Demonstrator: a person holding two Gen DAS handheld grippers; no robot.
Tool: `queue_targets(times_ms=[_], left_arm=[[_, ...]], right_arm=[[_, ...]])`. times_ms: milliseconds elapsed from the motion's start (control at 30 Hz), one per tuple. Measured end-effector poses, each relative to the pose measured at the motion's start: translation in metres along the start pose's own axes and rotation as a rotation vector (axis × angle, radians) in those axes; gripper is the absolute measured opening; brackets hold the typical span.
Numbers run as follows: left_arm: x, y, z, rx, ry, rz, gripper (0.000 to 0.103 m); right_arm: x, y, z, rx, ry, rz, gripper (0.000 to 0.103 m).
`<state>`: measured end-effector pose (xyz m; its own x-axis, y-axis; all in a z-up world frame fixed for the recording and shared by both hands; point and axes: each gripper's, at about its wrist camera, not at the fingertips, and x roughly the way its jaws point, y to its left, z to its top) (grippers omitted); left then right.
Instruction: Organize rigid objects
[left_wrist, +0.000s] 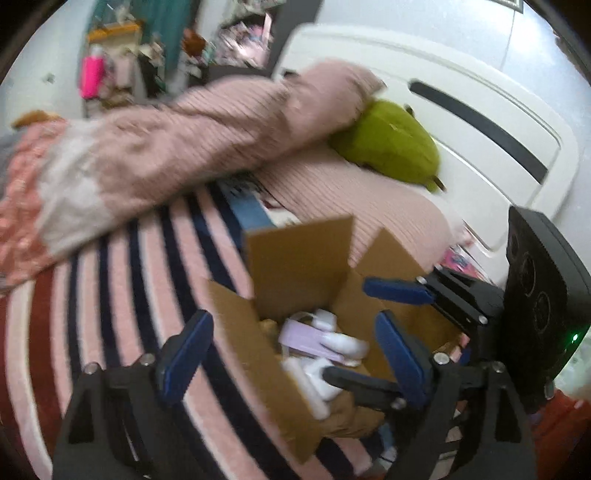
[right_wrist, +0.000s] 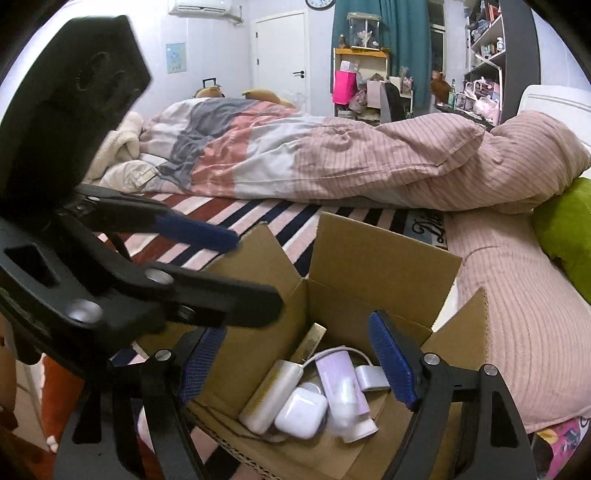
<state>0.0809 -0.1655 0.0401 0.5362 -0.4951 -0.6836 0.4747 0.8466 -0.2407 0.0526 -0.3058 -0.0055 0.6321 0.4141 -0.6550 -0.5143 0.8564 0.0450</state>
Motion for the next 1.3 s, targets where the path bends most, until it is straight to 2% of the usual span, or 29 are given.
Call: queue_targets(times_ms=[100, 133, 167, 233, 300, 367, 700, 1300], left_arm=[[-0.021, 0.006, -0.007, -0.03, -0.07, 0.081, 0.088], [-0.027, 0.008, -0.01, -0.042, -0.086, 0.11, 0.088], [-0.035, 0.011, -0.014, -0.054, -0.107, 0.148, 0.088], [-0.045, 0.014, -0.019, -0.066, -0.139, 0.191, 0.088], [-0.057, 0.018, -0.024, -0.079, -0.17, 0.232, 0.088], [-0.068, 0.022, -0.031, -0.099, -0.197, 0.26, 0.088], [-0.097, 0.039, -0.044, -0.141, -0.258, 0.329, 0.088], [-0.102, 0.047, -0.053, -0.152, -0.261, 0.386, 0.089]], right_arm=[[-0.003, 0.004, 0.003, 0.011, -0.027, 0.023, 0.083], [-0.005, 0.005, 0.003, 0.013, -0.046, 0.028, 0.093], [-0.009, 0.007, 0.004, 0.012, -0.076, 0.033, 0.097], [-0.017, 0.012, 0.005, -0.004, -0.124, 0.029, 0.097], [-0.024, 0.017, 0.009, -0.021, -0.151, 0.034, 0.103], [-0.032, 0.021, 0.012, -0.029, -0.177, 0.043, 0.103], [-0.045, 0.028, 0.025, 0.002, -0.212, 0.071, 0.103], [-0.04, 0.034, 0.026, -0.002, -0.204, 0.077, 0.103]])
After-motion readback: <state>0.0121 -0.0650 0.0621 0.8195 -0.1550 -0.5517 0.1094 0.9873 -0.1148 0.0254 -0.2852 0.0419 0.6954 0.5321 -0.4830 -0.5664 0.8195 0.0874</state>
